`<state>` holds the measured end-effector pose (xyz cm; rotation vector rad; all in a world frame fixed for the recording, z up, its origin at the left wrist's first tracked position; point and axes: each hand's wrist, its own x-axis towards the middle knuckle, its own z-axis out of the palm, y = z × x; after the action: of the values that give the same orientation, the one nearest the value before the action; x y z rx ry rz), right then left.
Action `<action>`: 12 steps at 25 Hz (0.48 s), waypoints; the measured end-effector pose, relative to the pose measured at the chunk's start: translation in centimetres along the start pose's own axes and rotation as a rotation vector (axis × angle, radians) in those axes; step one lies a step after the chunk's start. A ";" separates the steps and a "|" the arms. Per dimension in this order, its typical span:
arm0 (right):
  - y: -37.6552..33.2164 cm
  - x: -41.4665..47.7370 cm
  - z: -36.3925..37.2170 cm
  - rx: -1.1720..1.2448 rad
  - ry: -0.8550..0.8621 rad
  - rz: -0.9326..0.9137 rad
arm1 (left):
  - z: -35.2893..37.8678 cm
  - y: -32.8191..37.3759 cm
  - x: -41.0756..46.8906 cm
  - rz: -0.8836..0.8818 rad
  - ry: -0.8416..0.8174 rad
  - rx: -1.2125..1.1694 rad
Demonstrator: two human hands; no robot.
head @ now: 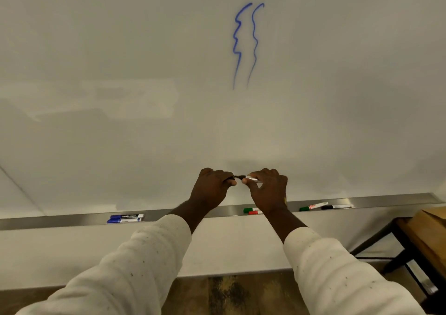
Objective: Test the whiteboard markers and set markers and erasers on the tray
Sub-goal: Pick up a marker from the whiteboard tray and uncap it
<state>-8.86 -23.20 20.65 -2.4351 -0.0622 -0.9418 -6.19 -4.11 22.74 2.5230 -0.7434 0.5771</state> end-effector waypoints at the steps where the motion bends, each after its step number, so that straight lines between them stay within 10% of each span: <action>1: -0.1 0.7 -0.7 0.005 0.008 0.006 | -0.5 0.2 0.6 -0.011 0.018 -0.019; 12: -2.1 15.7 -12.8 0.116 0.215 0.014 | -13.2 2.2 15.4 0.194 0.478 0.255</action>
<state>-5.32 -29.82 39.62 -2.2132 -0.0227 -1.1553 0.88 -5.09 41.88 2.3921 -0.7695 1.3579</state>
